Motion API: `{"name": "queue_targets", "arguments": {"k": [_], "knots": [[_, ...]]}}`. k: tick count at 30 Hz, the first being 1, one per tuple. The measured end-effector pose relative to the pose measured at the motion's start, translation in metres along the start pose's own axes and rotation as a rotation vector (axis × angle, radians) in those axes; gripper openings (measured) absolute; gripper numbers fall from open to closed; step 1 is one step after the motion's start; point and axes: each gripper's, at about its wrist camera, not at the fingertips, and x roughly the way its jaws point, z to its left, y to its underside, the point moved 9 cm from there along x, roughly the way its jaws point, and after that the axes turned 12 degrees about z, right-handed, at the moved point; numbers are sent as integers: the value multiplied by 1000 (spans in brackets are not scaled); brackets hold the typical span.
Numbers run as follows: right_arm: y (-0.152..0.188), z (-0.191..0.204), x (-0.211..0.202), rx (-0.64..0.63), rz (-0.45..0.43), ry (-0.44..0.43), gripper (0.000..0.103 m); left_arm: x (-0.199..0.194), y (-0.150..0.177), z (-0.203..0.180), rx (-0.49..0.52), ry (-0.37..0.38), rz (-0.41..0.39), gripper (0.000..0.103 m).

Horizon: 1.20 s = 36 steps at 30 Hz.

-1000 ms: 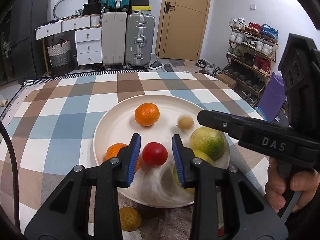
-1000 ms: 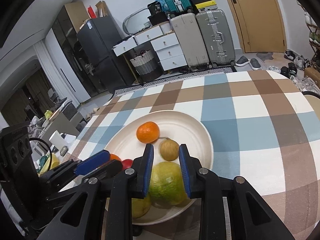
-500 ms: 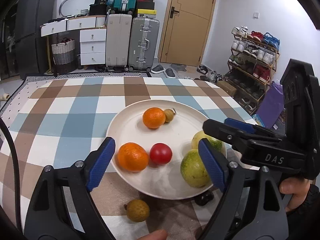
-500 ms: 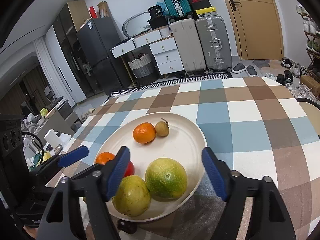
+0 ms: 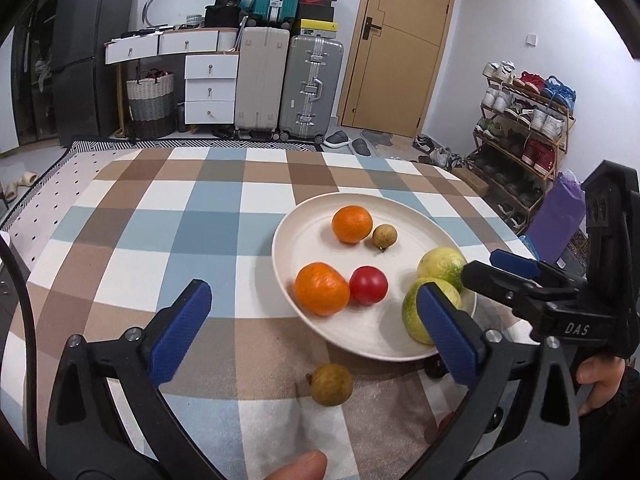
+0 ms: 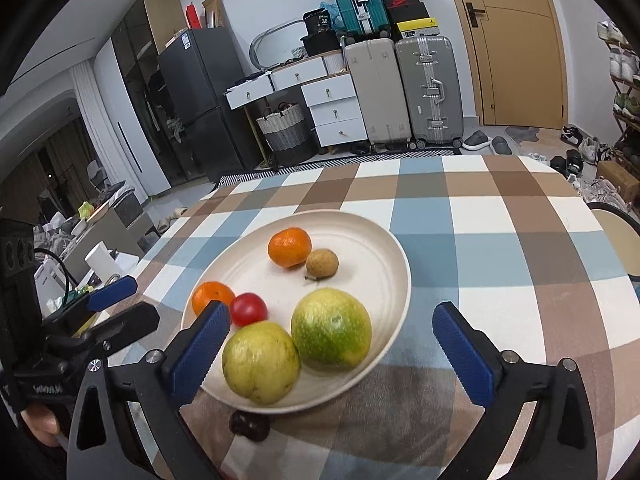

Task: Organize fruits
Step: 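Withdraw both open tools from the plate toward the loose fruits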

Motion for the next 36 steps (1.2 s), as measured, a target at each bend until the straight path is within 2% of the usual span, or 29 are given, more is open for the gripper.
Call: {"name": "queue_targets", "arguments": {"k": [8,16,21,28,32,36], "knots": [[18,4,-7,-1,49,-9,103,-2,24,0,37,-36,41,102],[44,14,-8,-52,122,-19,103,-7,43,1,42,-35,75,102],[52,27,-6,-98,167,-58,103,-1,47,4,35,-36,107,102],[63,30,5,-108,239,-31,102,8,50,3,38,-47,140,102],[66,29,13,-72,281,-36,95,13,51,4,35,-56,155,102],[67,35,17,-102,284,18,91,16,51,6,28,-54,163,102]]}}
